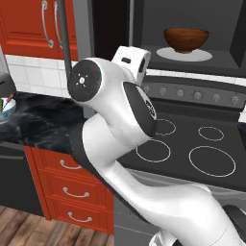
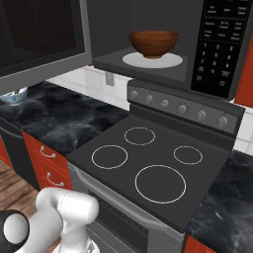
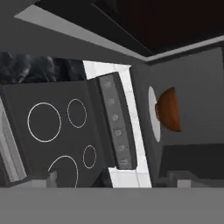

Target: Place the bowl containing the potato and bell pepper in the microwave. Close the microwave door and press the start button to microwave the meal.

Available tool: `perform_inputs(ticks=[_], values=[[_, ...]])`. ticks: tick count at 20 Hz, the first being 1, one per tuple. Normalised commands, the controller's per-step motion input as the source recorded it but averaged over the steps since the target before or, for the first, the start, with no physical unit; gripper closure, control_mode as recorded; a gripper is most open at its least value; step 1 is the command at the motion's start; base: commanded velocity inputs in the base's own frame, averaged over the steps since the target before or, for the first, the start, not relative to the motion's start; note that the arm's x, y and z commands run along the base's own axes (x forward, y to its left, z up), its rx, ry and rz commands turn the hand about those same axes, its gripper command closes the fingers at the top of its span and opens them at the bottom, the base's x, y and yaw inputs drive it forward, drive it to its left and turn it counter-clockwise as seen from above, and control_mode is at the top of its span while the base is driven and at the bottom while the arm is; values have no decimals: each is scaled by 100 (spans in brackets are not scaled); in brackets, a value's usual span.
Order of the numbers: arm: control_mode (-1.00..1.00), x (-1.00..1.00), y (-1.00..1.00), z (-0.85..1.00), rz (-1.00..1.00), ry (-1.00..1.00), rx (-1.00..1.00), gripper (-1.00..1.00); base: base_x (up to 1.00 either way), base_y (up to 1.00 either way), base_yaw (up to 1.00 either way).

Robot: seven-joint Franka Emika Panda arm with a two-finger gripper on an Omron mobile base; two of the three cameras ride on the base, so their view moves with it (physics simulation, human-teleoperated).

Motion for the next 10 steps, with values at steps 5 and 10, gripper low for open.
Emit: perform_inputs(ticks=[5, 10], values=[[-100, 0, 100, 0, -4, -2, -35, -100, 0, 0, 0], [-100, 0, 100, -8, -3, -2, -34, -100, 0, 0, 0]])
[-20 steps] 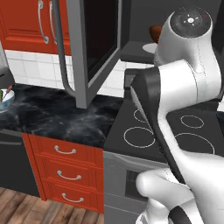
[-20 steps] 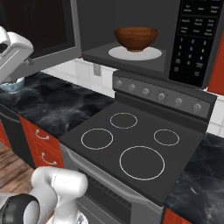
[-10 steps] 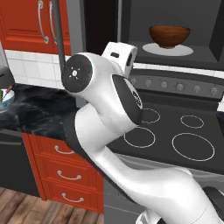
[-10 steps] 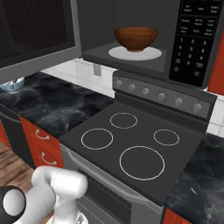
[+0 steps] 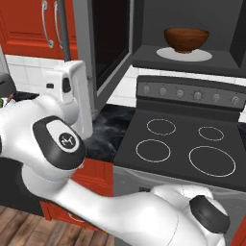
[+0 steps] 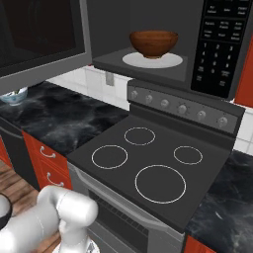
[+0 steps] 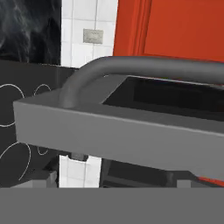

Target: Place the bowl containing the potato and bell pepper in the microwave. Close the microwave door and press the start button to microwave the meal.

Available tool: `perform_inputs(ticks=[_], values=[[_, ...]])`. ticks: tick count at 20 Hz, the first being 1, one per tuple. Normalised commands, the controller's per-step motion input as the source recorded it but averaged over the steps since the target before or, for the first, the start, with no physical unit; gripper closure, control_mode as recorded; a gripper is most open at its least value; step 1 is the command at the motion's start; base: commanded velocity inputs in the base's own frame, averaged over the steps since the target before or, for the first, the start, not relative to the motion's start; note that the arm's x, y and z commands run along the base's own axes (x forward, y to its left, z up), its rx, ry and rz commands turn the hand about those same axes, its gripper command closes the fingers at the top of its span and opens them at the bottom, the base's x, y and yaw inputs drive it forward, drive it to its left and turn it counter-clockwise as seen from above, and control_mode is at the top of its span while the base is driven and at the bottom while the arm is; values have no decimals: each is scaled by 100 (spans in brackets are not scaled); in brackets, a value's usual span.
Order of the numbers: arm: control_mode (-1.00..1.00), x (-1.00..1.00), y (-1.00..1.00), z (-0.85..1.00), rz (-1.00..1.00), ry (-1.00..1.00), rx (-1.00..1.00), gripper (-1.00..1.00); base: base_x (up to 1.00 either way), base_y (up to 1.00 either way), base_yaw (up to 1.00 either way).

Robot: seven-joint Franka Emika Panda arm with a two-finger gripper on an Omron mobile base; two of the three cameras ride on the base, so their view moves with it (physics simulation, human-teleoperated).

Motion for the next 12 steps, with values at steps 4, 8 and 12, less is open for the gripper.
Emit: perform_inputs(ticks=[4, 8, 12], values=[[-100, 0, 94, -20, -2, -3, -38, -100, 0, 0, 0], [-100, 2, 80, -11, -4, -9, -33, -100, 0, 0, 0], [-100, 25, 53, -3, -14, -1, -20, -100, 0, 0, 0]])
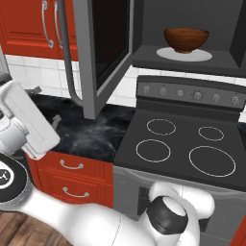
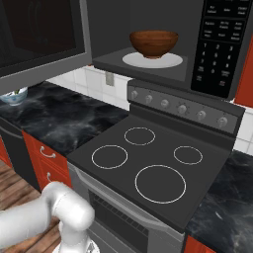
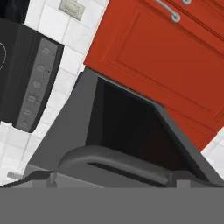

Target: Place the bowl containing the potato and bell pepper in the microwave. Close the microwave door and press the start button to microwave the meal.

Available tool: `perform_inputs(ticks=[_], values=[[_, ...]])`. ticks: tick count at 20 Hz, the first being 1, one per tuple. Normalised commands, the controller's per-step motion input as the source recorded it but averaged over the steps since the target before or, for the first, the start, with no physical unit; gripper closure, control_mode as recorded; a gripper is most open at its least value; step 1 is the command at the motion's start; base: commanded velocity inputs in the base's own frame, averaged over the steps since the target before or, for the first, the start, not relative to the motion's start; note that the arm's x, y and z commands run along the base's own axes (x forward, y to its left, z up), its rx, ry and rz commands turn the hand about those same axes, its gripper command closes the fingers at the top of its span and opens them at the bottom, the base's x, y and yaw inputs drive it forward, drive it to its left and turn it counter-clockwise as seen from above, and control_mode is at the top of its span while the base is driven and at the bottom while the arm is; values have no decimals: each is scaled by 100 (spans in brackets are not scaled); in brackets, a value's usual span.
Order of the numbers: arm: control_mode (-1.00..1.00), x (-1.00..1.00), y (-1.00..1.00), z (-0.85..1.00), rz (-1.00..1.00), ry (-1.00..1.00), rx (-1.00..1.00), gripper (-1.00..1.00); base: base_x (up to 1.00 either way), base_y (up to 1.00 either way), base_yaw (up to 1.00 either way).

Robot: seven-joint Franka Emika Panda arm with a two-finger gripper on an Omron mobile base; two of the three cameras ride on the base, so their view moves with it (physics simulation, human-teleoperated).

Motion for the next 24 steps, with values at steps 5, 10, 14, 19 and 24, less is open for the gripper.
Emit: perform_inputs(ticks=[5, 10, 14, 19, 24], values=[[-100, 45, 2, -7, -22, 0, -9, -100, 0, 0, 0], [-100, 54, -8, -1, -22, 1, -3, -100, 0, 0, 0], [-100, 41, -42, 0, -21, 4, 0, -100, 0, 0, 0], [-100, 11, -71, 1, -20, 1, 0, -100, 0, 0, 0], [-100, -61, -91, 6, -19, -1, 0, -100, 0, 0, 0]])
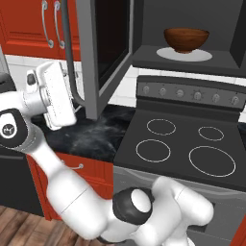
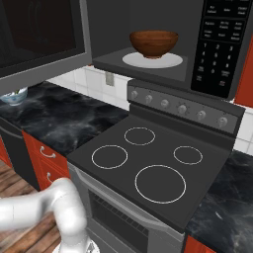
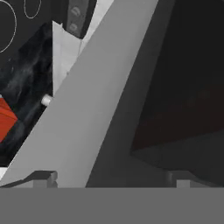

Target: Place the bowl containing the potato and bell pepper in the microwave. Close the microwave door and press the start button to microwave the meal.

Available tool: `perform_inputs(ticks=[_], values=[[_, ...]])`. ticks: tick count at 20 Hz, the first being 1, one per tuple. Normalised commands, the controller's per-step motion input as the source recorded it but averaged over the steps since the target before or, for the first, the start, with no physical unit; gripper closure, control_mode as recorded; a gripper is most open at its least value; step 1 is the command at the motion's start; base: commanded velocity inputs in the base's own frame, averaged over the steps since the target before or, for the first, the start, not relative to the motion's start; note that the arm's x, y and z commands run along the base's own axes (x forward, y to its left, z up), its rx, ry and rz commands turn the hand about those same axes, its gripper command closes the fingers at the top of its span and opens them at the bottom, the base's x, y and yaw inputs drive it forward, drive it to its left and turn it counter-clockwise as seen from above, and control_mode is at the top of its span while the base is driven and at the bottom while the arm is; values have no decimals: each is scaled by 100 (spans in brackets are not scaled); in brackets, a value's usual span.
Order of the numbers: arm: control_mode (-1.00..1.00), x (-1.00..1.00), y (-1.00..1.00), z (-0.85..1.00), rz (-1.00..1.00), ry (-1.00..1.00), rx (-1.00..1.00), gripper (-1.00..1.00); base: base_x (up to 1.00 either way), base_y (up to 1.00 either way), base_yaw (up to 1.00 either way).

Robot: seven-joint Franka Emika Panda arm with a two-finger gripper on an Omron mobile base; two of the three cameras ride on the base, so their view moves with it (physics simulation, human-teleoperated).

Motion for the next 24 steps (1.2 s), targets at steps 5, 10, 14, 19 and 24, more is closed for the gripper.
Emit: perform_inputs(ticks=[5, 10, 14, 19, 24], values=[[-100, -94, -98, 0, -16, -5, 0, -100, 0, 0, 0], [-100, -39, -100, 2, -10, -1, 0, -100, 0, 0, 0], [-100, 0, -100, 23, -2, 0, 1, -100, 0, 0, 0], [-100, 1, -100, 36, 1, 0, 7, -100, 0, 0, 0], [-100, 12, -100, 22, 8, 0, 14, -100, 0, 0, 0]])
